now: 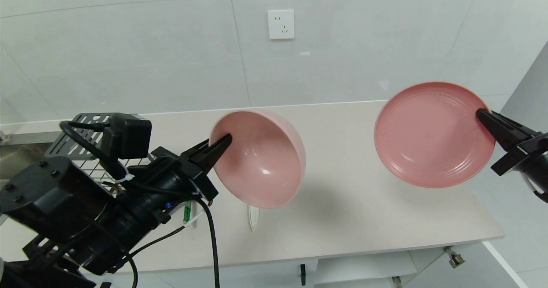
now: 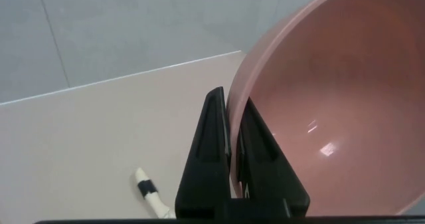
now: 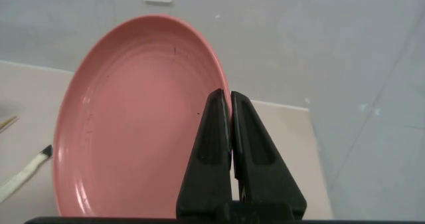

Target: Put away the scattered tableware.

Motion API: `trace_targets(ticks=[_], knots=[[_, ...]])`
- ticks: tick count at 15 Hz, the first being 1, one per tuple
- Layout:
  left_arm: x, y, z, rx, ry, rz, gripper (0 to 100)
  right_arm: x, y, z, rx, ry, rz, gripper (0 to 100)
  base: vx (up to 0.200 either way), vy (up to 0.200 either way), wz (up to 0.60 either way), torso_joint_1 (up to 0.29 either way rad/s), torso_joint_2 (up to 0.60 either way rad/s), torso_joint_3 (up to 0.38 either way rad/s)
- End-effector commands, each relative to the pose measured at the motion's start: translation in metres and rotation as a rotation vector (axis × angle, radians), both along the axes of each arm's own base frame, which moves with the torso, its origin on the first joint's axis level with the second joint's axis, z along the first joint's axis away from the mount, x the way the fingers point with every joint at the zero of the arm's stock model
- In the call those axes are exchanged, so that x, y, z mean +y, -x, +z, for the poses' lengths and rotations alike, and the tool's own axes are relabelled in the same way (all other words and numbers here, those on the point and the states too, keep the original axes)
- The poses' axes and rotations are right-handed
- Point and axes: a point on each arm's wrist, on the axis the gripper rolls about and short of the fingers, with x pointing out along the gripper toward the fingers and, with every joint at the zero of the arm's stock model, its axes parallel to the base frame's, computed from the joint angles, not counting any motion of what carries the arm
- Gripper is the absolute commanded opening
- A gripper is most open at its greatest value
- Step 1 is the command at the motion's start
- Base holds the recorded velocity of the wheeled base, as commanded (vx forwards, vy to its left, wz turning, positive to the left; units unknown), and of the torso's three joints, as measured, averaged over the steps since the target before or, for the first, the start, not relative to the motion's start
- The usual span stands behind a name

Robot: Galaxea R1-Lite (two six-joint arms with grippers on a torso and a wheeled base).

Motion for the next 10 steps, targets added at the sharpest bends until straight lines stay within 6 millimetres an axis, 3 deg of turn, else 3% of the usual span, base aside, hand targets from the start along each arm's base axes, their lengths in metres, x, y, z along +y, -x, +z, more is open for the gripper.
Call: trace_targets(ticks=[1, 3, 6, 10], knots=[[0.01, 0.013, 0.007, -0.02, 0.02, 0.041, 0, 0.009, -0.003, -0.015, 0.066, 0.01, 0.042, 0, 0.0, 0.0, 0.0, 0.0, 0.0, 0.0], [0.023, 0.007, 0.004, -0.009, 0.011, 0.137, 0, 0.01, -0.002, -0.02, 0.088, 0.023, 0.047, 0, 0.0, 0.0, 0.0, 0.0, 0.0, 0.0], [0.026, -0.001, -0.005, -0.008, -0.077, 0.328, 0, 0.022, 0.001, -0.015, 0.062, 0.026, 0.107, 0, 0.0, 0.0, 0.0, 0.0, 0.0, 0.0], [0.02, 0.017, -0.002, -0.048, -0.118, 0.281, 0, 0.022, 0.003, -0.01, 0.03, 0.04, 0.101, 0, 0.0, 0.0, 0.0, 0.0, 0.0, 0.0]])
